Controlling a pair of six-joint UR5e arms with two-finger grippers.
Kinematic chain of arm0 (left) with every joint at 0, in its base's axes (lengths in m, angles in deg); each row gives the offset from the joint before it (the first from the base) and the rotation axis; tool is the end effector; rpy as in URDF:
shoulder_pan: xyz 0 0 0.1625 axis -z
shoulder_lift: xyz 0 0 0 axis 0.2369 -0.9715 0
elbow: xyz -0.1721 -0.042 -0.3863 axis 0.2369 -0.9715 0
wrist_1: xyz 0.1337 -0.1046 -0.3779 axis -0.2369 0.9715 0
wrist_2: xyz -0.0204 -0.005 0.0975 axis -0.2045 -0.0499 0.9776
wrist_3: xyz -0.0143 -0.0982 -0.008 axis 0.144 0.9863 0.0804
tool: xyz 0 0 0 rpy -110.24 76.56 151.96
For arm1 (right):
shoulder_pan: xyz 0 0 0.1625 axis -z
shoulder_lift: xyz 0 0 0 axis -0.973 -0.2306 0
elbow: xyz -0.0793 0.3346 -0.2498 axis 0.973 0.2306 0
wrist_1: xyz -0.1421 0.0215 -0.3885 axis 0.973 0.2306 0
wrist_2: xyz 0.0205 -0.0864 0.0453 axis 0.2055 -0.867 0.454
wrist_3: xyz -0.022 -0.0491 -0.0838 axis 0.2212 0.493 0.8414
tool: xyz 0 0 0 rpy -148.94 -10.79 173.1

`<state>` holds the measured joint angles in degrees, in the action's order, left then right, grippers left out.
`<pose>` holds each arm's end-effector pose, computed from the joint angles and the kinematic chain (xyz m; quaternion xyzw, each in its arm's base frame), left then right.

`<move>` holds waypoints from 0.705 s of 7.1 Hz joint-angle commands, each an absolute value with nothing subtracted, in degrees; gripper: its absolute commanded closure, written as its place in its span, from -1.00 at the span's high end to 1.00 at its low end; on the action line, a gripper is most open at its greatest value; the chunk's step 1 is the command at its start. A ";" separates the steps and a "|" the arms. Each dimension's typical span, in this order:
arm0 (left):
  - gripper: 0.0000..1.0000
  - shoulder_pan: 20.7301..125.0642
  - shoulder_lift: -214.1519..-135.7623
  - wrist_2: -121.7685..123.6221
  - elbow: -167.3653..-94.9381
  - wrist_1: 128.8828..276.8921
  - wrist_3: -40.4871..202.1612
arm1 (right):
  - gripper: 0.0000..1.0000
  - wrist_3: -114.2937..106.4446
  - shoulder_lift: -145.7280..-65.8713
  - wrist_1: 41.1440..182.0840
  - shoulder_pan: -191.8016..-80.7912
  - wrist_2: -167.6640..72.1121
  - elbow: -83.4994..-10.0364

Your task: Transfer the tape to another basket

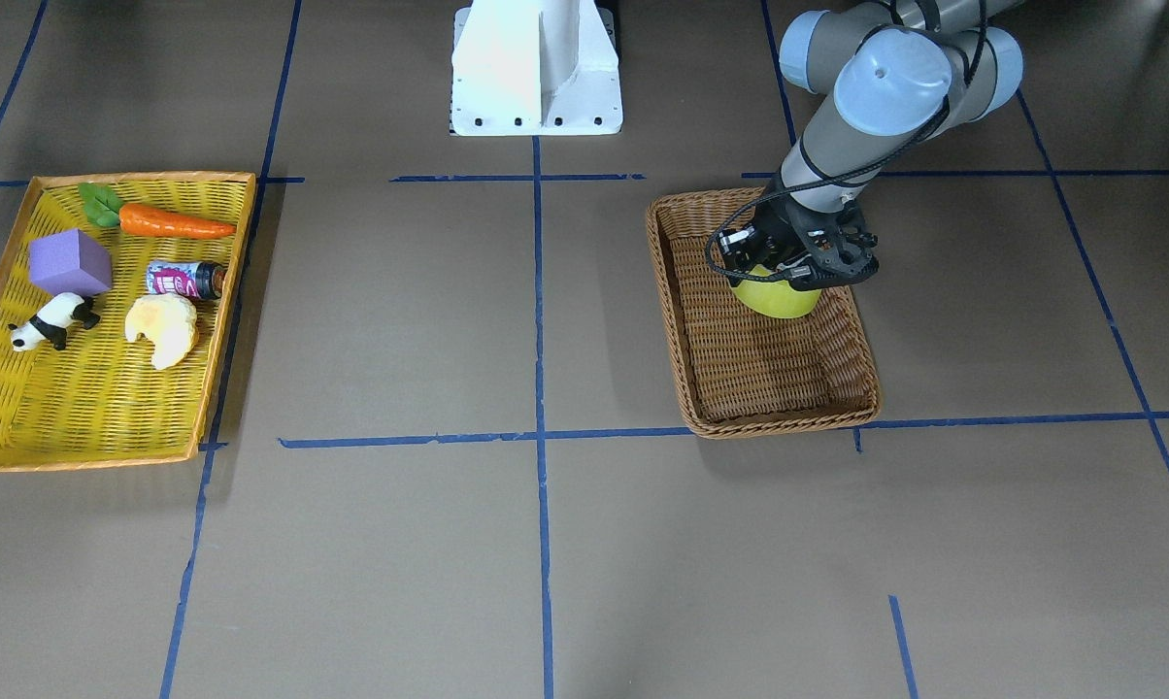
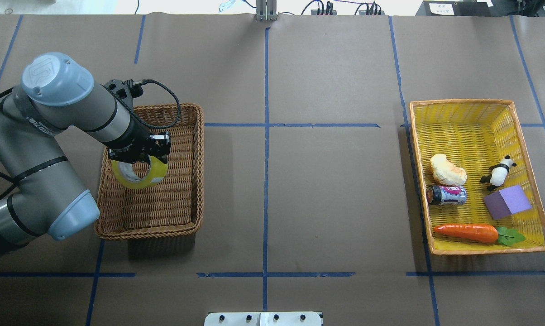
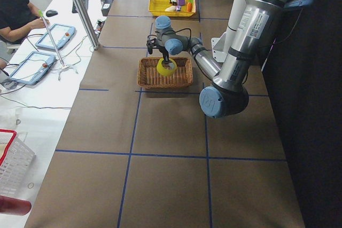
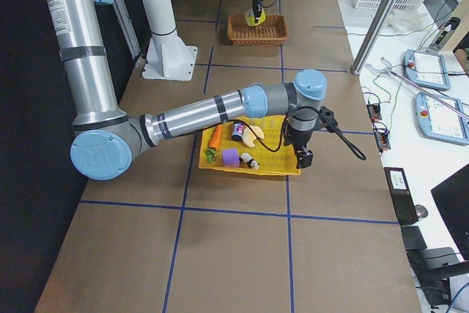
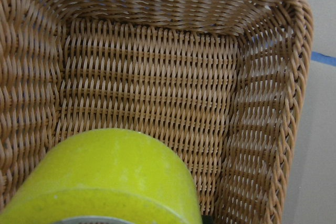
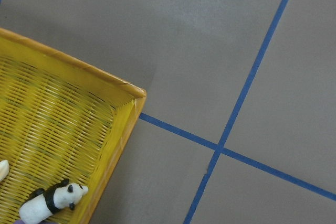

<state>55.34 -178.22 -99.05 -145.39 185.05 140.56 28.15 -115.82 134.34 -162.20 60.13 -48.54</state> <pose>0.3975 -0.4622 0.2983 -0.0372 0.4531 -0.0951 0.8856 0.0242 -0.5641 0.5458 0.0775 -0.3433 -0.1790 0.9187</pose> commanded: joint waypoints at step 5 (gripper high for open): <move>1.00 59.74 -177.69 -97.86 -154.13 170.01 128.85 | 1.00 28.04 -118.51 134.01 -164.54 62.18 -45.18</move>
